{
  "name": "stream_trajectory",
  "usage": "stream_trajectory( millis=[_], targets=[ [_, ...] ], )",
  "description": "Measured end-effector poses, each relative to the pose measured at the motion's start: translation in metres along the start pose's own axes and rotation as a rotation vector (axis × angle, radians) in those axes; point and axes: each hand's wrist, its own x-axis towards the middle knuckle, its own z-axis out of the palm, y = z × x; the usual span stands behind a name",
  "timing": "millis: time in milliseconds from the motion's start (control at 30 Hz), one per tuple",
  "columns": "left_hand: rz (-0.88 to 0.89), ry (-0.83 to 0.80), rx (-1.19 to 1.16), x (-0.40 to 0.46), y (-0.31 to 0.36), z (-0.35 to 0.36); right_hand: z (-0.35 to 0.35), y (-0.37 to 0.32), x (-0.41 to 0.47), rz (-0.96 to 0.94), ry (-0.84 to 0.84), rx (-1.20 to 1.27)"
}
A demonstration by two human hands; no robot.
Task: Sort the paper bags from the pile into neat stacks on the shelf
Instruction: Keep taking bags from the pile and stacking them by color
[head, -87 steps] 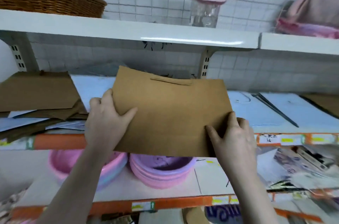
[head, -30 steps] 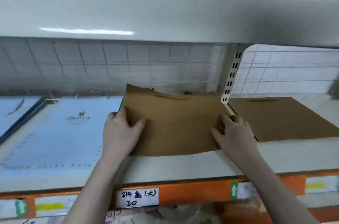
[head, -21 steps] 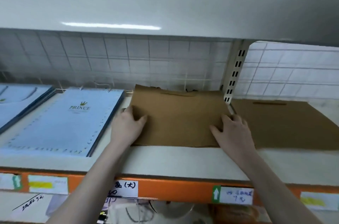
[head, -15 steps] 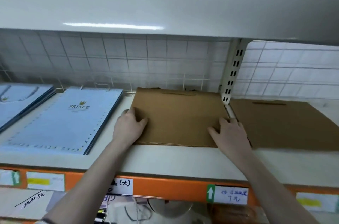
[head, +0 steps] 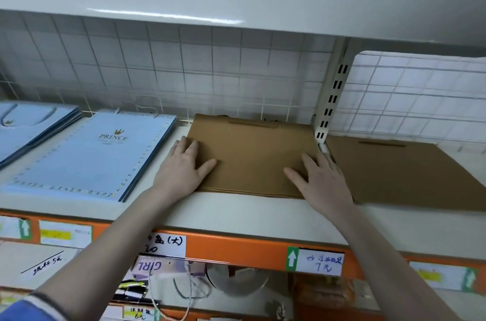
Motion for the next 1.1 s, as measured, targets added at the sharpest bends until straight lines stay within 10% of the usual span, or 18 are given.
stream_trajectory(
  millis=[467, 1100],
  targets=[
    [0.291, -0.209, 0.312, -0.027, -0.020, -0.004, -0.006, 0.012, 0.000, -0.437, -0.187, -0.275],
    [0.029, 0.020, 0.424, -0.073, 0.000, -0.021, -0.005, -0.047, -0.044, -0.257, -0.025, -0.203]
  ],
)
